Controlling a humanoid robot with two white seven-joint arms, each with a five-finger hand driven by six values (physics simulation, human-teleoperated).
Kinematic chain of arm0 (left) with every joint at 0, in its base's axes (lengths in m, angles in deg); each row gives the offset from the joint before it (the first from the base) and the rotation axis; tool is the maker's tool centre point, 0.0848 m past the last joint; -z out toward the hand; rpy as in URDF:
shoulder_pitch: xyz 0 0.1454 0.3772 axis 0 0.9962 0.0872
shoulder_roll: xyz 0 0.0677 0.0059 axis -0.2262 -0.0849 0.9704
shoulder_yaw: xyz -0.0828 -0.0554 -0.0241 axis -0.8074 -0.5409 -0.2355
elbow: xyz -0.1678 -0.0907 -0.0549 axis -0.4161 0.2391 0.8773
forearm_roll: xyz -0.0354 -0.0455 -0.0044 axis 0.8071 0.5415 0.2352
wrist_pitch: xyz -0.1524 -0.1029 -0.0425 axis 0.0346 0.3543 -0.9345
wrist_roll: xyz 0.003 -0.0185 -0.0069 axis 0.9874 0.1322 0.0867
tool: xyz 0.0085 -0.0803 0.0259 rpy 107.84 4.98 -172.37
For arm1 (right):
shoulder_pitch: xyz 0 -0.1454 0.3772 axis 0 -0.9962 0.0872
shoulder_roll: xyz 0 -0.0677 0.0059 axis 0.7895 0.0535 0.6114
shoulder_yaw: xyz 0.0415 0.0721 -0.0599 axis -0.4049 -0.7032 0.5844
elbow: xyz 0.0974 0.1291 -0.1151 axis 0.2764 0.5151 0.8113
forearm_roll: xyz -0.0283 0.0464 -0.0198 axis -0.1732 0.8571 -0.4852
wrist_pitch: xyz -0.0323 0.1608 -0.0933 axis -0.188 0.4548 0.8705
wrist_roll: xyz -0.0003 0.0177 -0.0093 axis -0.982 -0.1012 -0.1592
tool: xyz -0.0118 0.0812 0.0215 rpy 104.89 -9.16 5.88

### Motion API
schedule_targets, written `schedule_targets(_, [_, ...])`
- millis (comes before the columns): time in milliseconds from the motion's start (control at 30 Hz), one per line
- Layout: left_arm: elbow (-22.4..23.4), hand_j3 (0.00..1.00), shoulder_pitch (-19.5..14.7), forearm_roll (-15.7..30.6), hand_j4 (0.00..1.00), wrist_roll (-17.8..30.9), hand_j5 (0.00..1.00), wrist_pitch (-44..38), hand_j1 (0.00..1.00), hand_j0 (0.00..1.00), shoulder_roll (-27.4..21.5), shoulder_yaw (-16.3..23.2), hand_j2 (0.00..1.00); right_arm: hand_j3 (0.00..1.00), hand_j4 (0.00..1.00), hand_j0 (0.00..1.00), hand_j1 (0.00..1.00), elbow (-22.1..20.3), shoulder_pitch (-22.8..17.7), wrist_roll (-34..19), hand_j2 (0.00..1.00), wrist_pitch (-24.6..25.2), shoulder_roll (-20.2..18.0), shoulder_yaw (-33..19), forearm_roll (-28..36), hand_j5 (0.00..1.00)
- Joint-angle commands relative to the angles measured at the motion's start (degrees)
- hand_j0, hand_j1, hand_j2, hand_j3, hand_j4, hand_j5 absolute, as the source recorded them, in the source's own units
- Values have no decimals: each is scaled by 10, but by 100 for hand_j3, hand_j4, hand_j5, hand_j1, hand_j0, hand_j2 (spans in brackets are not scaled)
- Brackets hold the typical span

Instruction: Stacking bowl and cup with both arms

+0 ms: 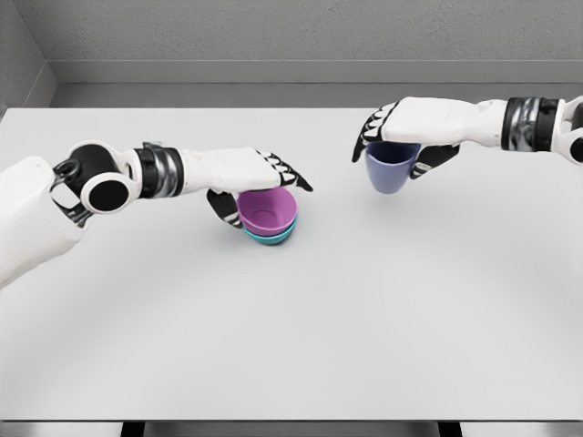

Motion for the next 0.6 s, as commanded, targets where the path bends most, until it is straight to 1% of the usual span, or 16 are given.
schedule_targets(0, [-11, 100, 0, 3, 100, 0, 100, 3, 100, 100, -19, -9, 100, 68, 68, 68, 68, -6, 0, 1, 68, 2, 0, -1, 3, 68])
schedule_targets(33, [-37, 100, 3, 6, 100, 0, 100, 4, 100, 100, -43, -13, 100, 68, 68, 68, 68, -6, 0, 1, 68, 2, 0, -1, 3, 68])
schedule_targets(67, [-50, 100, 3, 7, 100, 0, 100, 13, 100, 100, -60, -20, 100, 68, 68, 68, 68, -6, 0, 1, 68, 2, 0, -1, 3, 68])
schedule_targets(133, [-53, 100, 8, 7, 100, 0, 100, 34, 100, 100, -82, -40, 100, 68, 68, 68, 68, -5, 0, 1, 68, 2, 0, -1, 3, 68])
schedule_targets(200, [-58, 100, 41, 5, 100, 0, 100, 72, 100, 100, -103, -115, 100, 68, 68, 68, 68, -7, 0, 1, 68, 2, 0, -1, 3, 68])
schedule_targets(233, [-57, 100, 55, 7, 100, 0, 100, 86, 100, 100, -123, -160, 100, 68, 68, 68, 68, -9, 0, 1, 68, 2, 0, -1, 3, 68])
schedule_targets(267, [-58, 100, 82, 14, 100, 0, 100, 94, 100, 100, -143, -209, 100, 68, 68, 68, 68, -9, 2, 1, 68, 2, 0, -1, 3, 68])
schedule_targets(300, [-64, 100, 118, 33, 100, 0, 100, 105, 100, 100, -164, -230, 100, 68, 68, 68, 68, -9, 4, 1, 68, 2, 6, 0, 3, 68])
schedule_targets(367, [-60, 100, 132, 35, 100, -4, 100, 121, 100, 100, -202, -238, 100, 67, 67, 67, 67, -9, 4, 1, 67, 2, 8, -1, 3, 67])
schedule_targets(400, [-60, 100, 155, 36, 100, -98, 100, 123, 100, 100, -202, -268, 100, 67, 67, 67, 67, -9, 4, 1, 67, 2, 8, -1, 3, 67])
schedule_targets(433, [-62, 100, 196, 36, 100, -167, 100, 148, 100, 100, -202, -315, 100, 67, 67, 67, 67, -9, 6, 1, 67, 2, 8, -1, 3, 67])
schedule_targets(467, [-63, 100, 234, 33, 100, -172, 100, 165, 100, 100, -202, -335, 100, 67, 67, 67, 67, -9, 7, 1, 67, 2, 9, -1, 3, 67])
schedule_targets(500, [-58, 100, 280, 35, 100, -172, 100, 168, 100, 100, -197, -345, 100, 66, 66, 66, 66, -9, 7, 1, 66, 2, 10, 0, 3, 66])
schedule_targets(533, [-48, 100, 322, 34, 100, -173, 100, 169, 100, 100, -188, -393, 100, 65, 65, 65, 65, -9, 8, 1, 65, 2, 18, 0, 3, 65])
schedule_targets(567, [-46, 100, 350, 31, 100, -173, 100, 166, 100, 100, -175, -433, 100, 65, 65, 65, 65, -9, 8, 1, 65, 2, 20, 0, 3, 65])
